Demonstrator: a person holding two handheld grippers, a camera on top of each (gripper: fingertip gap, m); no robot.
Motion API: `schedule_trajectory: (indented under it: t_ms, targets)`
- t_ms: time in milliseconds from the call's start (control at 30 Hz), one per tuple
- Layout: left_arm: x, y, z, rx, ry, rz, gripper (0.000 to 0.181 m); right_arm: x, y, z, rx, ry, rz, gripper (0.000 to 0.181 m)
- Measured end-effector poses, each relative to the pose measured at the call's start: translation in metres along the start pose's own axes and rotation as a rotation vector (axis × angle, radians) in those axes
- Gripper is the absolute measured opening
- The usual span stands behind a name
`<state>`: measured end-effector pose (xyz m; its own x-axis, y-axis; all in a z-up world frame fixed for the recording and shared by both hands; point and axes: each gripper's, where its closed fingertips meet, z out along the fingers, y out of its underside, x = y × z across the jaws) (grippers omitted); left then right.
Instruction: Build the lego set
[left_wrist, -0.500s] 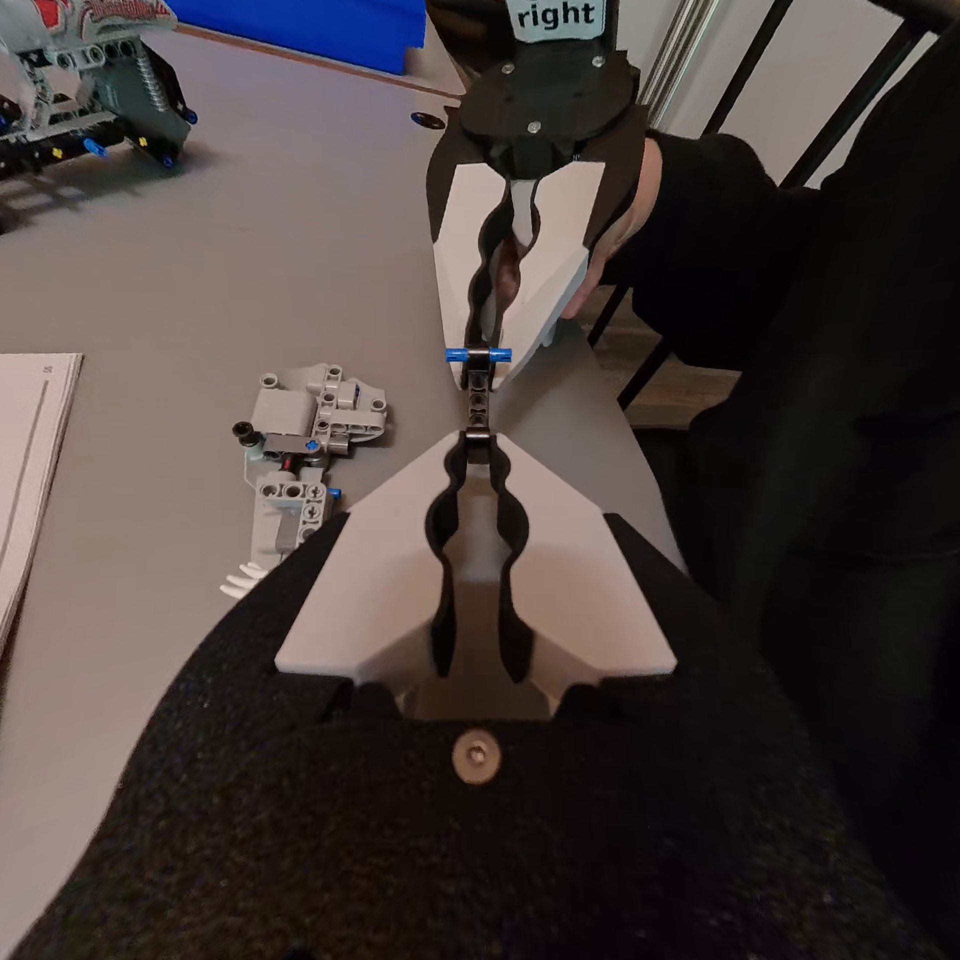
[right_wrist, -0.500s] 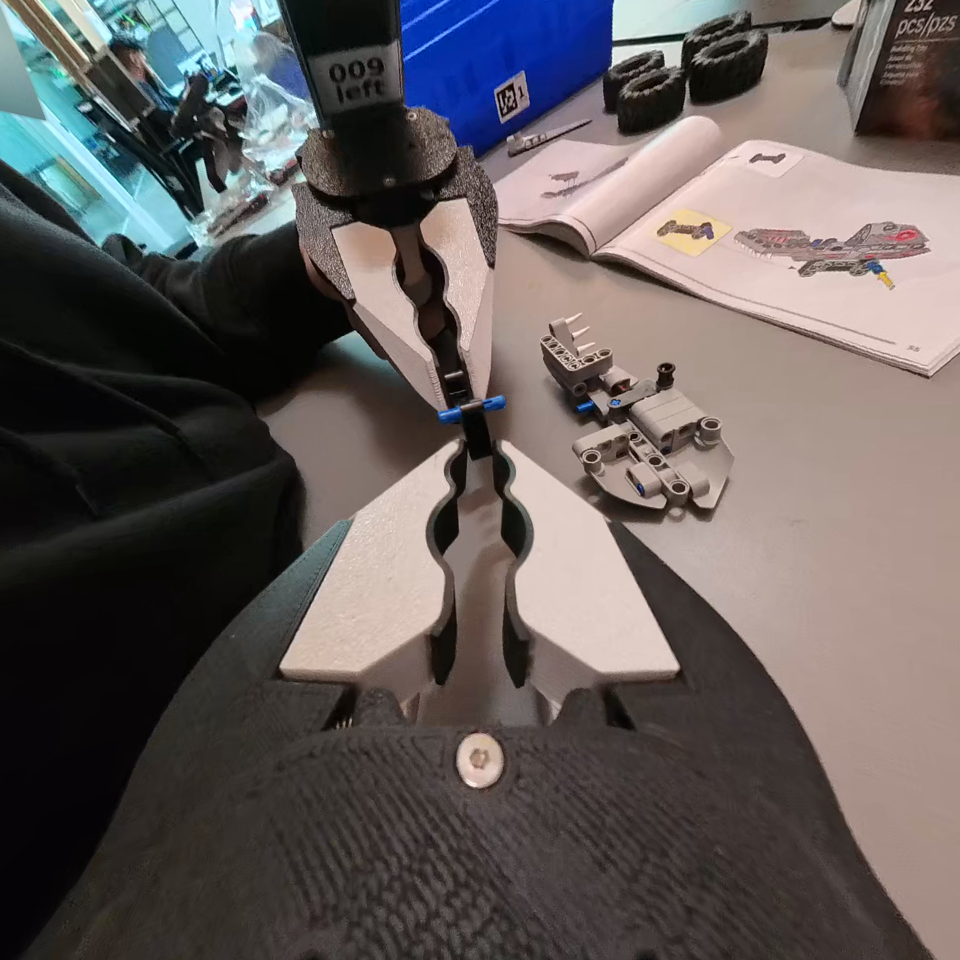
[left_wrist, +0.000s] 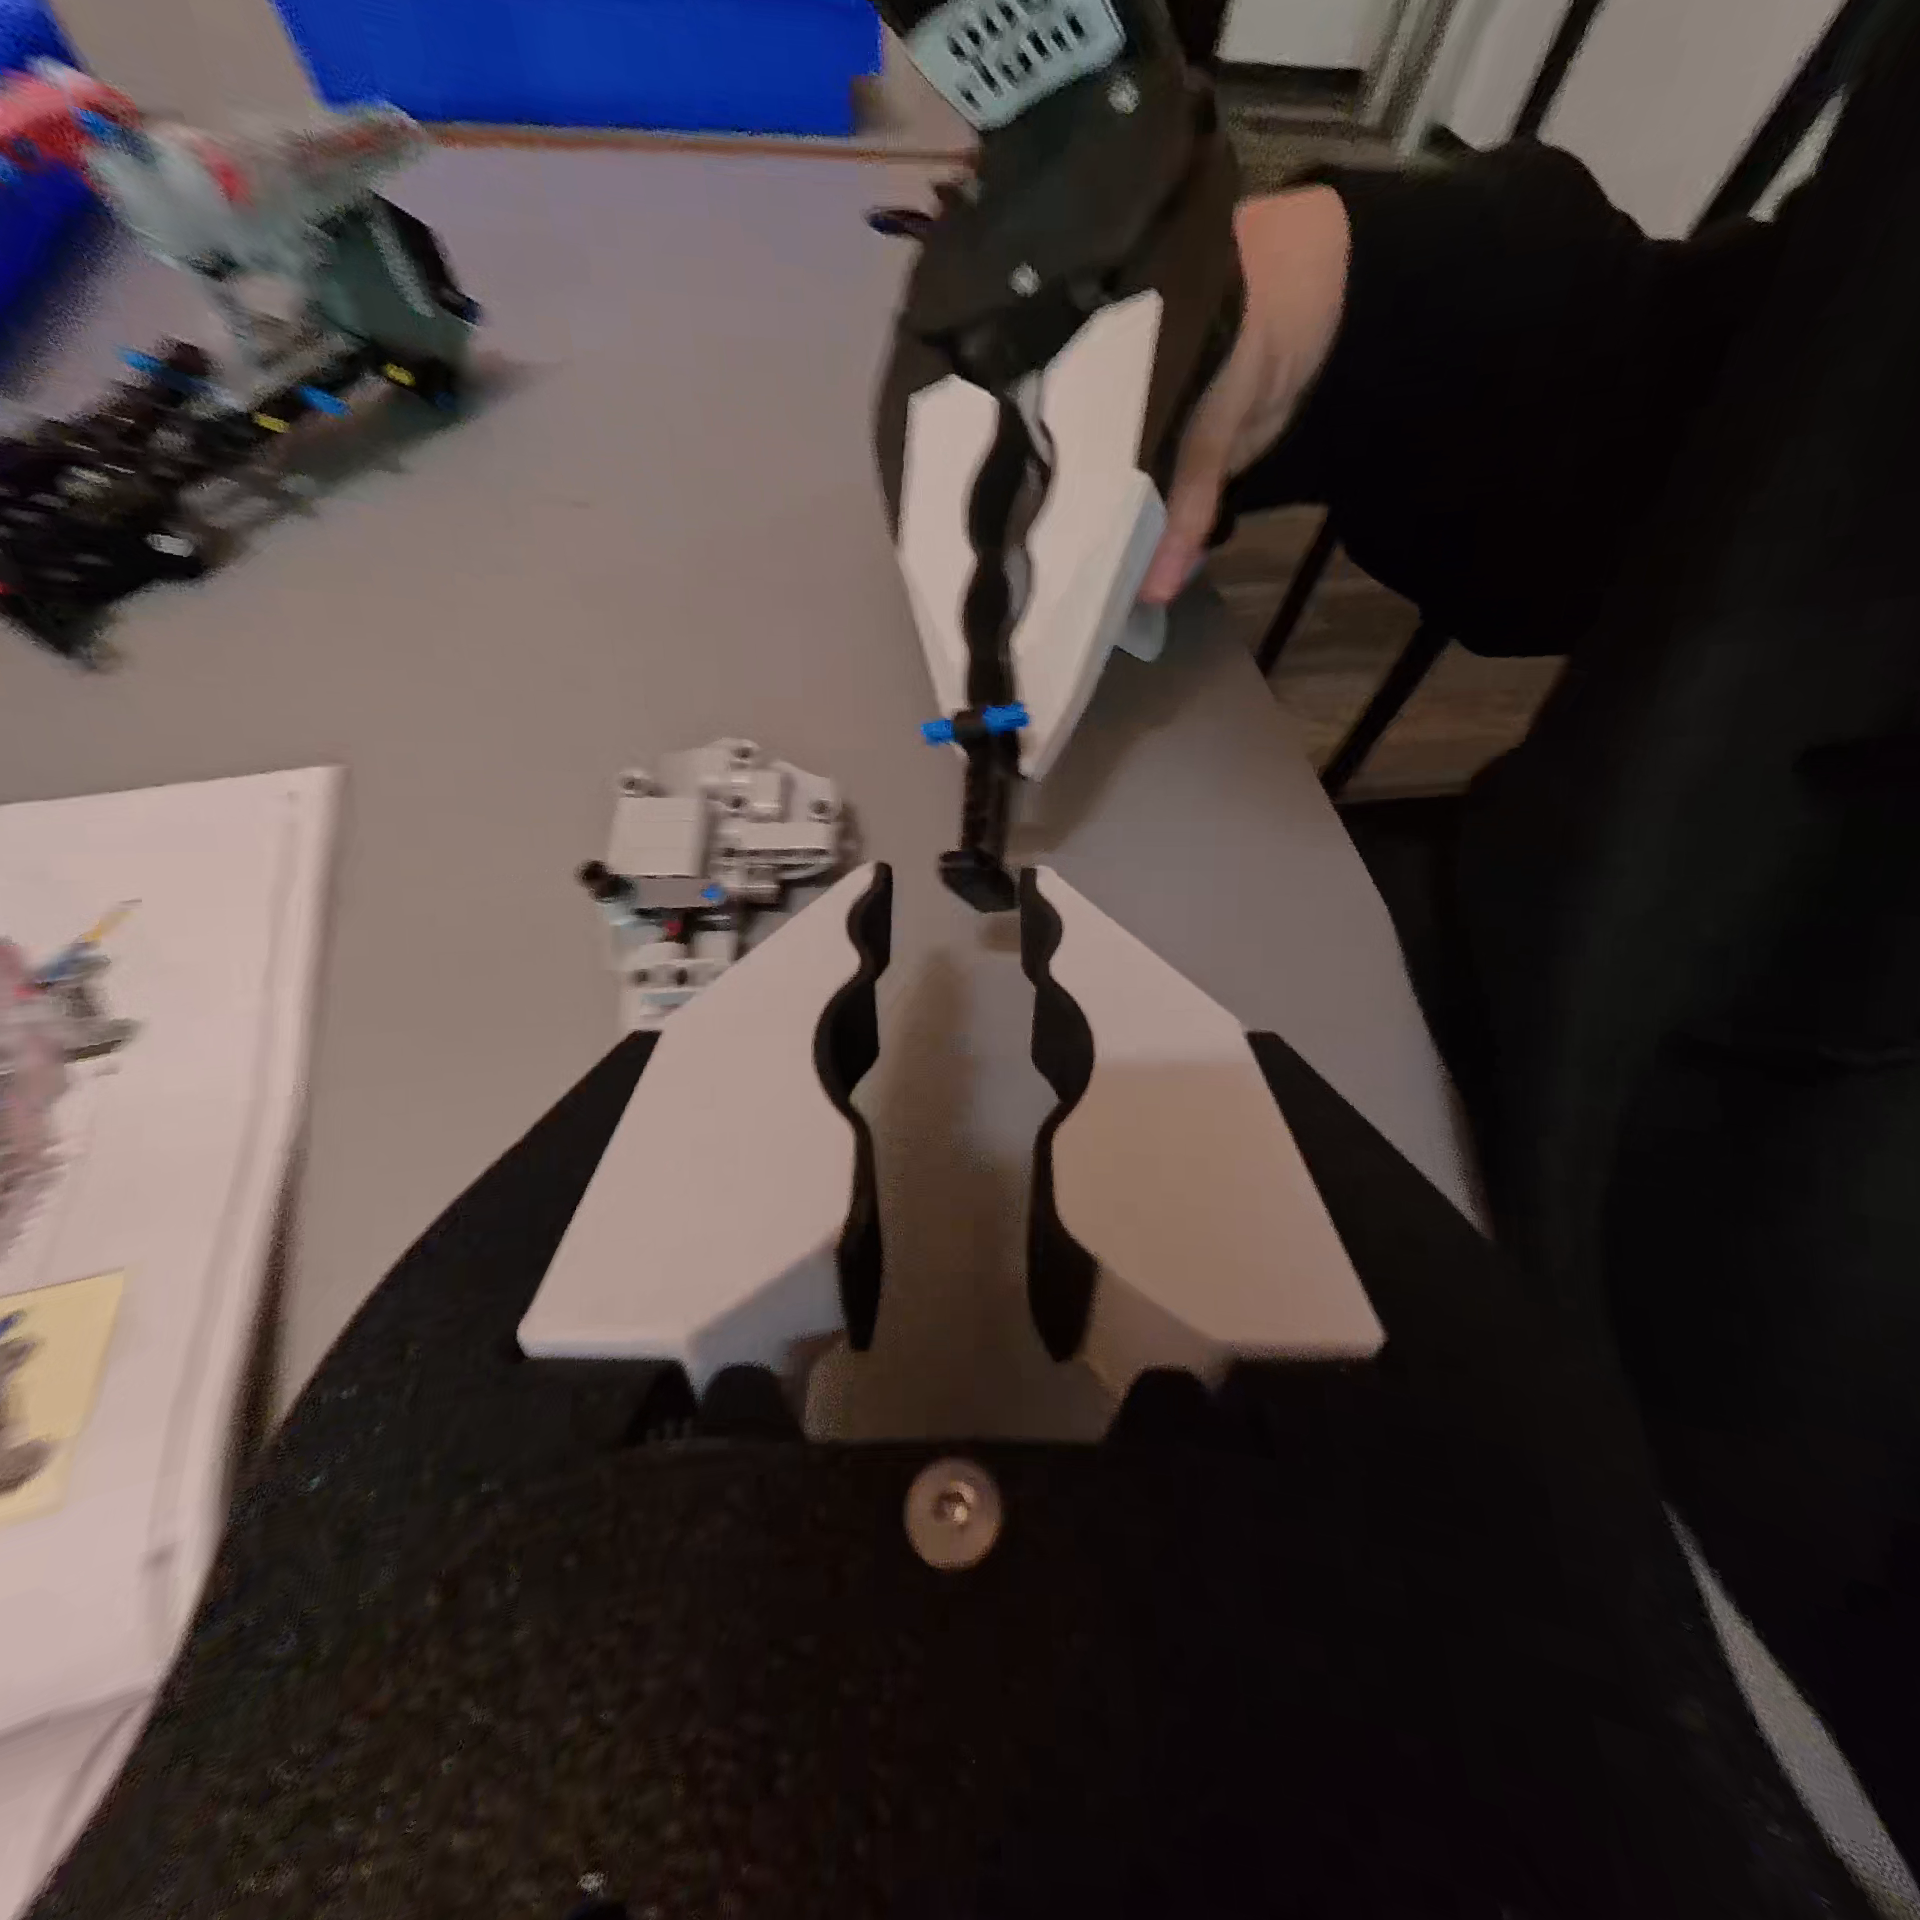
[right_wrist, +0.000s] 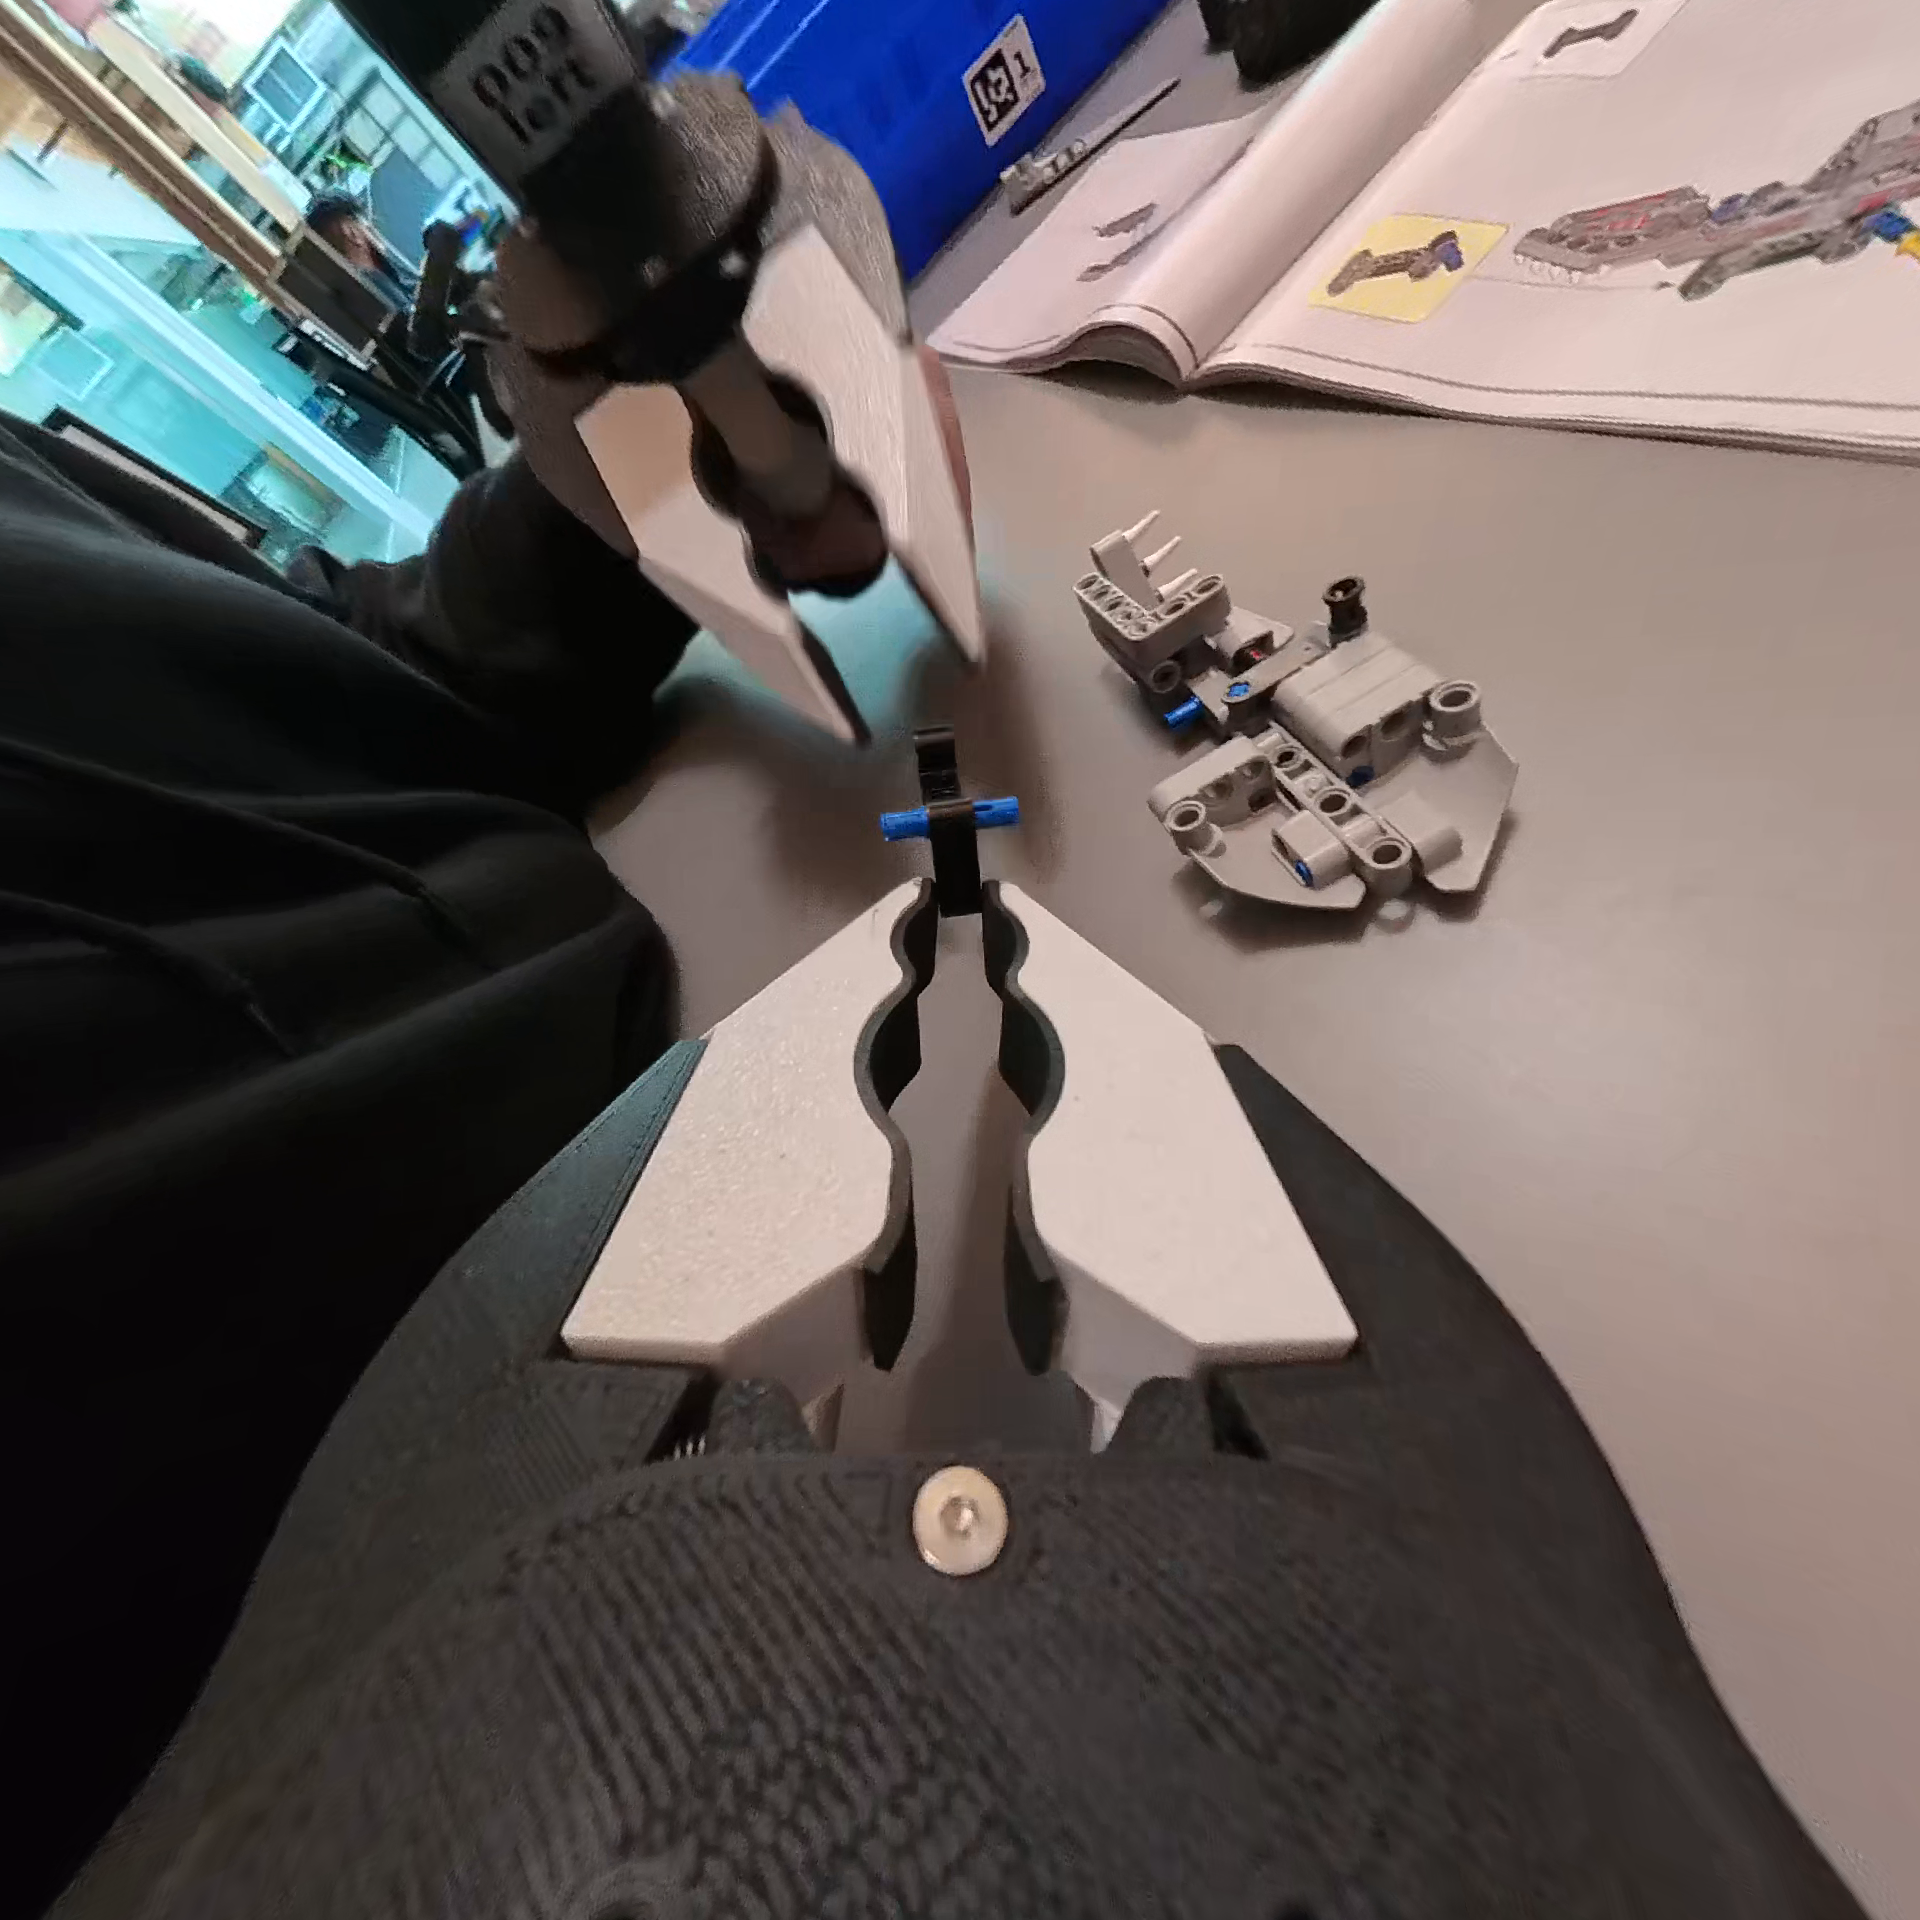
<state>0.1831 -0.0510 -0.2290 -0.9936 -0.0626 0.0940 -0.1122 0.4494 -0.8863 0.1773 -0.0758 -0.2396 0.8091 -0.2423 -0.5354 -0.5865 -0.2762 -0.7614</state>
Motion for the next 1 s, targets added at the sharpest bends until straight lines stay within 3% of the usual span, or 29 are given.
schedule_trajectory:
  t_ms: [167, 300, 400, 567, 633, 767, 900, 1000]
  targets:
    - [-0.063, -0.001, -0.038, -0.038, -0.307, 0.037, 0.039, 0.004, 0.004, 0.0, -0.022, 0.008, 0.045, 0.006]
    - [-0.06, 0.031, -0.032, -0.211, -0.208, -0.052, 0.048, 0.005, 0.015, 0.007, -0.092, 0.004, 0.075, 0.007]
    - [-0.059, 0.04, -0.017, -0.229, -0.201, -0.065, 0.065, 0.006, 0.016, 0.011, -0.108, -0.004, 0.095, 0.006]
    - [-0.064, 0.053, -0.001, -0.306, -0.23, -0.064, 0.053, 0.004, 0.018, 0.013, -0.122, -0.019, 0.111, 0.012]
    - [-0.06, 0.052, 0.0, -0.307, -0.222, -0.024, 0.029, 0.006, 0.016, 0.011, -0.114, -0.002, 0.103, 0.024]
    - [-0.065, 0.049, -0.006, -0.316, -0.314, 0.079, 0.029, 0.021, 0.018, -0.009, -0.175, 0.114, 0.058, 0.048]
    - [-0.066, 0.039, -0.015, -0.328, -0.415, 0.177, 0.029, 0.055, -0.023, -0.035, -0.096, 0.414, -0.205, 0.049]
    - [-0.065, 0.025, -0.021, -0.343, -0.489, 0.246, 0.029, 0.057, -0.056, -0.023, -0.064, 0.567, -0.589, 0.06]
